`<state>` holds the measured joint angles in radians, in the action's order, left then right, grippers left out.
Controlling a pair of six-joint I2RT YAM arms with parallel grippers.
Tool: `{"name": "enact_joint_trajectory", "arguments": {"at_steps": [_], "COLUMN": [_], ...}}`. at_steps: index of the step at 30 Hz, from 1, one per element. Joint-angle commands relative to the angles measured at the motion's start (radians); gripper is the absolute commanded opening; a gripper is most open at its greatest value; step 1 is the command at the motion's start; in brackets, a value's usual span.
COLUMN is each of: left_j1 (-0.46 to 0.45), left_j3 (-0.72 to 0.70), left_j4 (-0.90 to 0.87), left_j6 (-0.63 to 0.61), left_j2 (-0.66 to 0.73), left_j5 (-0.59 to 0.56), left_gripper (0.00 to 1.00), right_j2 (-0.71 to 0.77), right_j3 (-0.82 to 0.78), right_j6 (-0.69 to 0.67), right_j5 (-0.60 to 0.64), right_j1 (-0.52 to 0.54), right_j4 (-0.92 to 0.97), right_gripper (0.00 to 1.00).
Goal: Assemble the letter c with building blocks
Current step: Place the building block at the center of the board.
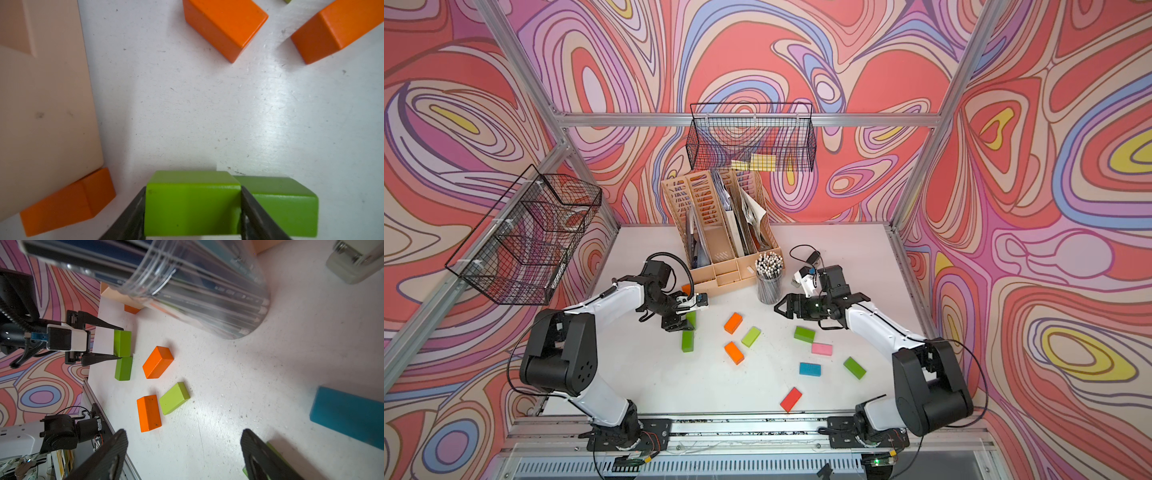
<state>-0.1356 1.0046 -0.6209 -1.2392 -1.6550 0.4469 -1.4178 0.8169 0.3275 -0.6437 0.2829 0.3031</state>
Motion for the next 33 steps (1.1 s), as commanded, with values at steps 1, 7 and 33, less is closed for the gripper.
{"name": "enact_joint_trajectory", "arguments": {"at_steps": [1, 7, 33], "left_j1": [0.008, 0.009, 0.002], "left_j3": [0.012, 0.008, 0.035], "left_j4": [-0.062, -0.068, -0.078], "left_j6": [-0.042, -0.043, -0.012], "left_j2": [0.002, 0.009, -0.037], "left_j5": [0.035, 0.047, 0.026], "left_gripper": [0.51, 0.53, 0.67], "right_j2": [-0.006, -0.008, 0.008], "right_j3": [0.006, 0.007, 0.006], "right_j6": [-0.014, -0.013, -0.018], "right_j5": [0.006, 0.01, 0.032], "right_j1": [0.006, 0.006, 0.005], "right_j4": [0.0, 0.004, 0.01], "right_gripper": [0.89, 0.9, 0.93]}}
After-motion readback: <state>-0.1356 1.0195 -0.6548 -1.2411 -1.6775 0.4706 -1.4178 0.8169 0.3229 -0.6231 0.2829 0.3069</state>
